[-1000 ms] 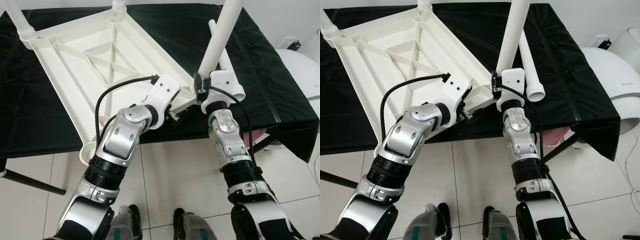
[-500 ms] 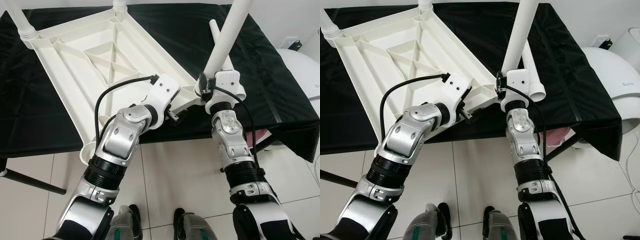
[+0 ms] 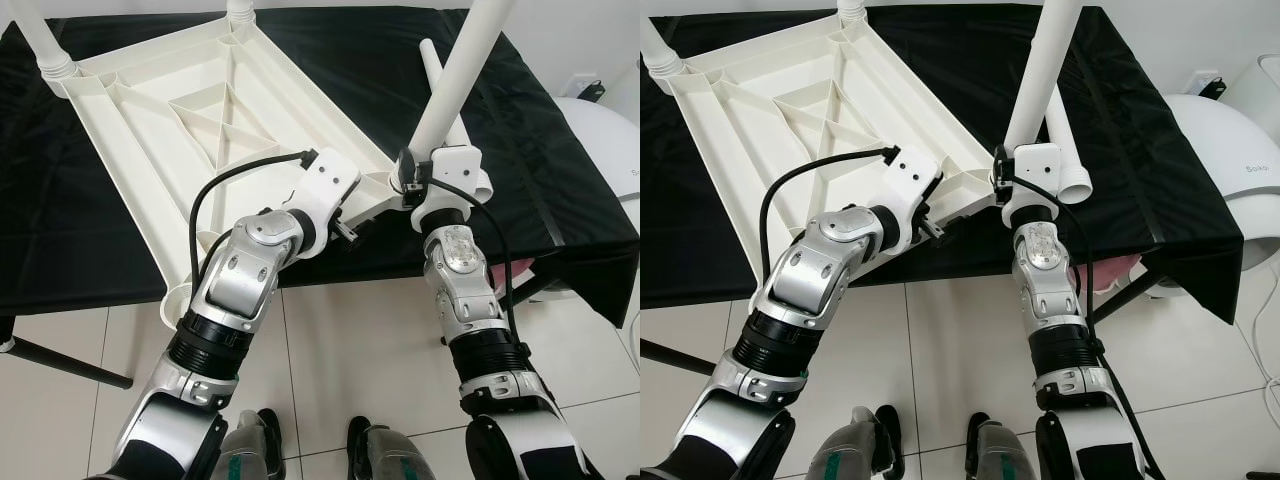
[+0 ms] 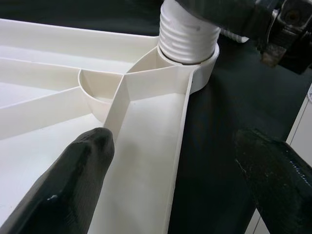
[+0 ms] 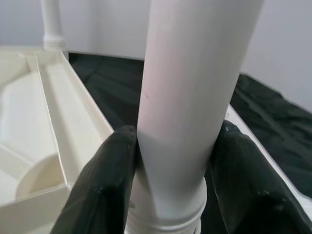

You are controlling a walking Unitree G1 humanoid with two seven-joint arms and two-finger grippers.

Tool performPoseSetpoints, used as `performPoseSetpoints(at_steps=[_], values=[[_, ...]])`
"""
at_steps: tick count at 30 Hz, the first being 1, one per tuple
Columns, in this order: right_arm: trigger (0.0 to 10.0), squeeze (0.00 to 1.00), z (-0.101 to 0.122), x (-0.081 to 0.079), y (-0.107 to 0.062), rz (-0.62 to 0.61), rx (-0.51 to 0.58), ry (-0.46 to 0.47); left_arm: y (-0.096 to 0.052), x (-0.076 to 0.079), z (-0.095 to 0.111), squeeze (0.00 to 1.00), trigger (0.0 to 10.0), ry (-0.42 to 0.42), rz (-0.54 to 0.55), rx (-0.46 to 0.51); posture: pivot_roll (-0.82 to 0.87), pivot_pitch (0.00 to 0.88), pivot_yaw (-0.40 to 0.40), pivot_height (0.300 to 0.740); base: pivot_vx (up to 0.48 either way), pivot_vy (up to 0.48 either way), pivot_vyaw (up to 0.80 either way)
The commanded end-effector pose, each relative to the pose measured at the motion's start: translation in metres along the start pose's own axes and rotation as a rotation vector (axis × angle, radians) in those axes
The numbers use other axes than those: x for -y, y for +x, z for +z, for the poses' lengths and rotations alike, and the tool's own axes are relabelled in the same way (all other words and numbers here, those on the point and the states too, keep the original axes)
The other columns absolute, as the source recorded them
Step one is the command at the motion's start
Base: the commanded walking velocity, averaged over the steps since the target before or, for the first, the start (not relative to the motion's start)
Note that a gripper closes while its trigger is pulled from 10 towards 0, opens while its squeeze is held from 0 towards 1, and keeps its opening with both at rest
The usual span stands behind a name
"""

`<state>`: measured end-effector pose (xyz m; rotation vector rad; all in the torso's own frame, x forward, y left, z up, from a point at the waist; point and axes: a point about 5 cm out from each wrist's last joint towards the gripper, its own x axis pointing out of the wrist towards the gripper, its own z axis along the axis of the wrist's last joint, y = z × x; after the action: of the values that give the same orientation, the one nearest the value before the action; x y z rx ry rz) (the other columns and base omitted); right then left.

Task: Building children table

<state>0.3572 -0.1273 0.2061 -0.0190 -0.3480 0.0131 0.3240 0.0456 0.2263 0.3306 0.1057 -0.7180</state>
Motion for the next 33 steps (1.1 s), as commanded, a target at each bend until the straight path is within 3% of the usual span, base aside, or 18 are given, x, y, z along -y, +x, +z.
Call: performPoseSetpoints(at_steps=[1, 33], values=[[10.0, 0.00, -0.0202, 0.0007, -0.0089, -0.003, -0.100, 0.001, 0.0008, -0.0007, 0.0037, 0.00, 10.0, 0.017, 0.050, 0.006, -0.07, 0.211, -0.001, 0.740, 0.000, 0.000, 0.00], [10.0, 0.00, -0.0187, -0.0004, -0.0075, -0.005, -0.099, 0.002, 0.0019, 0.0010, 0.0040, 0.00, 10.0, 0.018, 0.050, 0.012, -0.07, 0.194, -0.010, 0.740, 0.000, 0.000, 0.00]])
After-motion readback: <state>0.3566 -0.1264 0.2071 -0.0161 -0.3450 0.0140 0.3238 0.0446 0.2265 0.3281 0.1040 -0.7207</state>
